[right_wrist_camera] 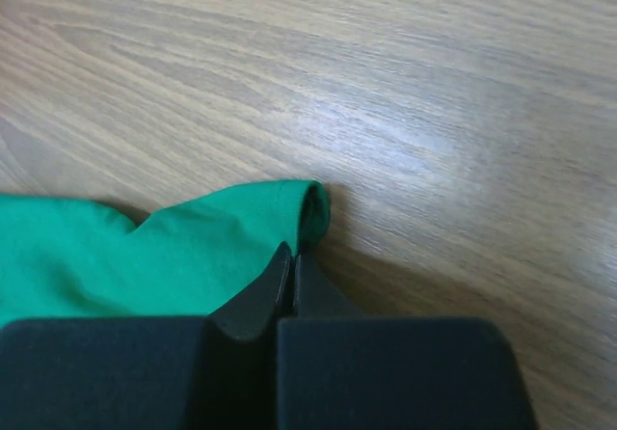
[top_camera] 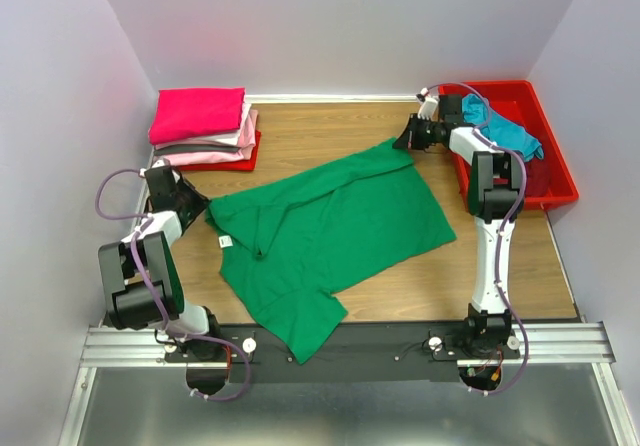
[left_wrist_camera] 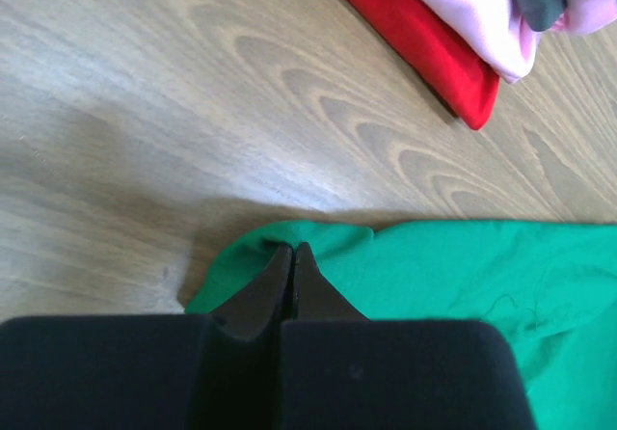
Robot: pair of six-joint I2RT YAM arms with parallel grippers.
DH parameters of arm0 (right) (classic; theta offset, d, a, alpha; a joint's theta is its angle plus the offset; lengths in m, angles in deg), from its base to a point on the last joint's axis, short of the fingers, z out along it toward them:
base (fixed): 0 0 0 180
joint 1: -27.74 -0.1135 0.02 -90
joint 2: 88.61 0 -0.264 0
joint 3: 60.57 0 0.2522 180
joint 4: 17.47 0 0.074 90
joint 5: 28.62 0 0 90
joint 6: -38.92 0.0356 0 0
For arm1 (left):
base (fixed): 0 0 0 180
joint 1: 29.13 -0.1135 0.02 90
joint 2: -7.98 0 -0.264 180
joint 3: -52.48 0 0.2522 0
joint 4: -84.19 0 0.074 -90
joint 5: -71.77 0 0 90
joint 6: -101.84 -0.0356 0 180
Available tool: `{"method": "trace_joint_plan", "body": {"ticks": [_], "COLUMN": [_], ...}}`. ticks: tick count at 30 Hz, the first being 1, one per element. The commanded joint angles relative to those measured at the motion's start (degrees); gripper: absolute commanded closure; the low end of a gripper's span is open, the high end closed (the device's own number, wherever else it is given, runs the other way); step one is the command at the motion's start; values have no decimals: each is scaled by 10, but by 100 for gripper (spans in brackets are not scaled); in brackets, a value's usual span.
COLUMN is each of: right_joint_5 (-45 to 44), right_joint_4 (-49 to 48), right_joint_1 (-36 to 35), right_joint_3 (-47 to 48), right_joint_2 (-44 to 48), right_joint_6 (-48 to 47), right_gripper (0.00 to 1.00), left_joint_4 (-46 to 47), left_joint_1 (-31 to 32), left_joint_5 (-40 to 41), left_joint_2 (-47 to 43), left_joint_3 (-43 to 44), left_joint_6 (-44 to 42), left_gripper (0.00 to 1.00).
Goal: Fold and stack the t-shirts
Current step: Fold the tshirt
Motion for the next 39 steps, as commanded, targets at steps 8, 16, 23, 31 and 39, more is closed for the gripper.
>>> {"method": "trace_joint_plan", "body": {"ticks": [8,16,23,31,39], "right_joint_5": [-164,-152,-109,-38,112], "right_joint_4": [23,24,26,40,62], "right_joint_1": [1,1,0,-2,-14], "right_joint_3": [25,38,46,0,-196], "right_joint_2": [14,14,44,133,315], "right_joint_6": [1,9,-24,-88,-153], "right_gripper": [100,88,29,25,25], "left_joint_4": [18,16,-13,-74,-167], "left_joint_1": [-55,-55,-56,-45,133], "left_joint_5": [-36,-72,-78,-90,-99], "left_joint_2": [-7,21,-19,-137,-89], "left_joint_3": [-20,14,54,83,87], "left_joint_6": [2,-12,-42,-128,-197], "left_gripper": [100,100,50,49,52]}}
